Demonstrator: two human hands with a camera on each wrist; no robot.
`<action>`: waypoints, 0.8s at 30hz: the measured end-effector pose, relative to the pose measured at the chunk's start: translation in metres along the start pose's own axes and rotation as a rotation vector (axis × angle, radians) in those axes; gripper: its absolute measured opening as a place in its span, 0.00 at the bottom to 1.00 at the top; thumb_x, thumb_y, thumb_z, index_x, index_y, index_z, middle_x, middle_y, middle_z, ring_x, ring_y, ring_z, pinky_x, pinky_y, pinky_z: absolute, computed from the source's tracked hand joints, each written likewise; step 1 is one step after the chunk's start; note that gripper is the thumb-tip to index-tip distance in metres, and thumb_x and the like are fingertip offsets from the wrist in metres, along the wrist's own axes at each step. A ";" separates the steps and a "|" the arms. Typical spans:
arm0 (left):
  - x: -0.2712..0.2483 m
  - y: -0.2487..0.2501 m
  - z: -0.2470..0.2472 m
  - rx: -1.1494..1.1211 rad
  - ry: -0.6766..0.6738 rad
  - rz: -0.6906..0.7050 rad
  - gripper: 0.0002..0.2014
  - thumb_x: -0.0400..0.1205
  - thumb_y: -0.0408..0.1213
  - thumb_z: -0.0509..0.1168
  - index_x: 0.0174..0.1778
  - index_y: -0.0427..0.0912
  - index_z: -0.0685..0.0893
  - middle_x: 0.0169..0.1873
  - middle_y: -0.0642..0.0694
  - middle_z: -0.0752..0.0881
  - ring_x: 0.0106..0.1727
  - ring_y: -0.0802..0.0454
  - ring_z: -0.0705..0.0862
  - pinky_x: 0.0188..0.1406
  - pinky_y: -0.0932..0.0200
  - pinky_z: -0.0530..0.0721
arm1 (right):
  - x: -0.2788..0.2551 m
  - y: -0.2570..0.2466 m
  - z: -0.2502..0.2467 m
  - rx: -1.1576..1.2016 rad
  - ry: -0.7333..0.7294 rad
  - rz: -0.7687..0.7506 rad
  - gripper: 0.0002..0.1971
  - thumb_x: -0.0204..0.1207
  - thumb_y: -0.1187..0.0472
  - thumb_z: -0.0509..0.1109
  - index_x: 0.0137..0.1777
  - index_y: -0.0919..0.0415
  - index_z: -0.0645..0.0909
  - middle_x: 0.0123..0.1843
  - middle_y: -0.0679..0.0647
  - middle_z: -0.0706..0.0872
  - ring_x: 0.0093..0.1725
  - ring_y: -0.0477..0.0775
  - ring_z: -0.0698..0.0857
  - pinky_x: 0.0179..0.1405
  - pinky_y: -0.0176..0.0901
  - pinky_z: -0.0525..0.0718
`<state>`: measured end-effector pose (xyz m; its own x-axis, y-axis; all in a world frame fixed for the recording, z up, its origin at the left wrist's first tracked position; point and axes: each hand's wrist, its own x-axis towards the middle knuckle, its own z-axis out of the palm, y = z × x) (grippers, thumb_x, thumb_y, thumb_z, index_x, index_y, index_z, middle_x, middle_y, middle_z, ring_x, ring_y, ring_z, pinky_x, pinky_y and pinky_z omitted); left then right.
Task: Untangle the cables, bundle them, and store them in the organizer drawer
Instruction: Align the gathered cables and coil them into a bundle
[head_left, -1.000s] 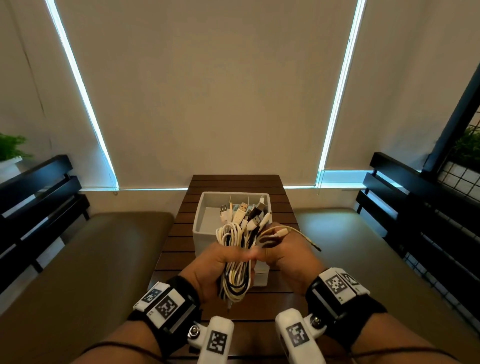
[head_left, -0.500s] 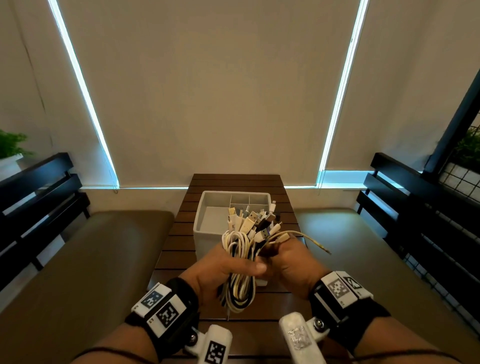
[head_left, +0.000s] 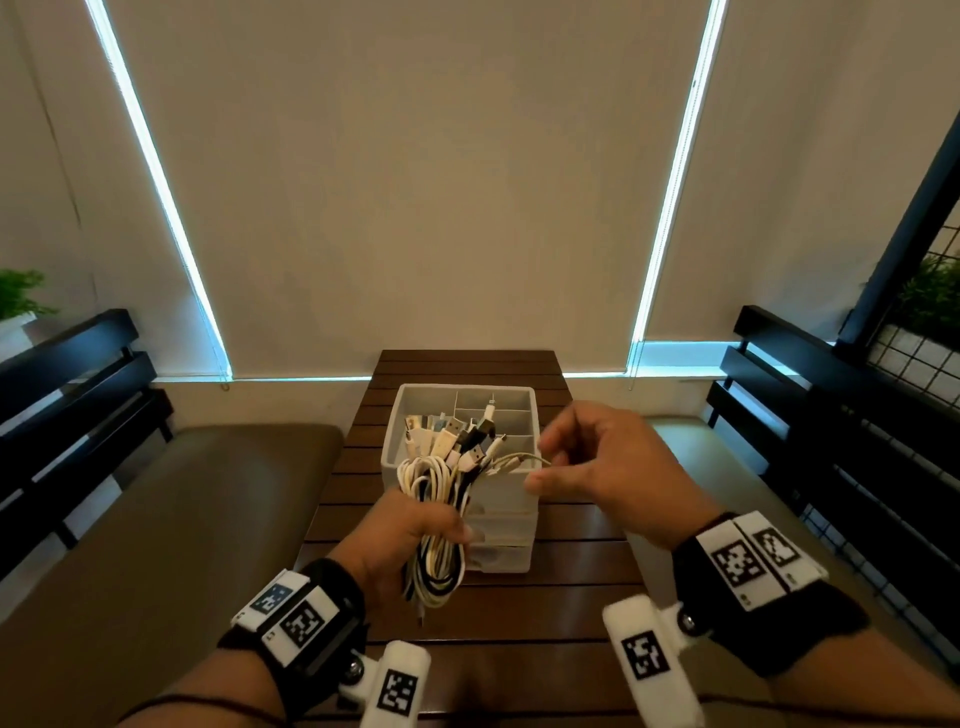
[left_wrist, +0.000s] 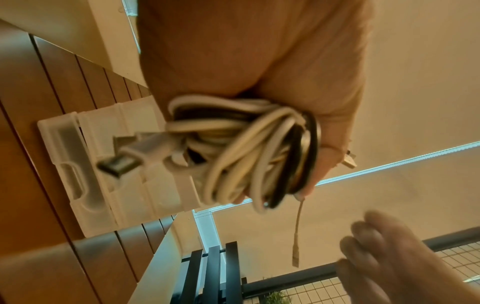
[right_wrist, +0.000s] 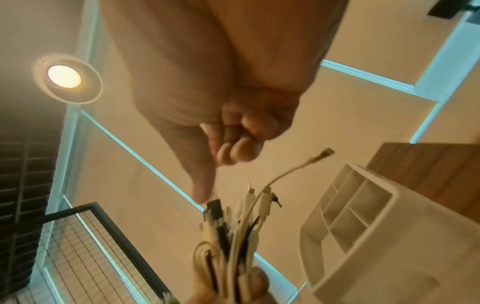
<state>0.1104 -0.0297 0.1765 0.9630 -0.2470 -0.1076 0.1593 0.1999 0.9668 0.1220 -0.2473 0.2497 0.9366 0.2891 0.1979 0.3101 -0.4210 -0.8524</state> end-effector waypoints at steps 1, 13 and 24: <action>0.001 0.001 0.001 0.008 -0.012 0.008 0.18 0.60 0.22 0.68 0.47 0.32 0.85 0.32 0.37 0.88 0.31 0.44 0.89 0.40 0.50 0.82 | 0.007 0.000 -0.002 -0.164 0.044 -0.037 0.24 0.57 0.55 0.87 0.53 0.51 0.83 0.50 0.46 0.87 0.48 0.45 0.84 0.51 0.50 0.87; -0.005 0.007 -0.003 0.088 -0.129 0.024 0.23 0.60 0.19 0.67 0.54 0.22 0.80 0.31 0.37 0.85 0.31 0.45 0.86 0.35 0.53 0.86 | 0.048 0.019 -0.006 -0.371 -0.349 -0.019 0.27 0.61 0.52 0.84 0.59 0.41 0.77 0.50 0.41 0.86 0.53 0.40 0.84 0.56 0.43 0.82; 0.002 -0.001 0.005 -0.066 -0.070 0.018 0.31 0.54 0.26 0.73 0.54 0.20 0.79 0.29 0.34 0.85 0.27 0.43 0.86 0.28 0.54 0.85 | 0.035 0.039 0.017 -0.449 -0.145 -0.014 0.13 0.83 0.49 0.64 0.48 0.52 0.89 0.40 0.46 0.82 0.42 0.45 0.81 0.49 0.45 0.81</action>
<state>0.1107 -0.0356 0.1762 0.9487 -0.3079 -0.0718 0.1583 0.2659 0.9509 0.1641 -0.2390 0.2152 0.9095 0.4006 0.1111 0.3919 -0.7371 -0.5506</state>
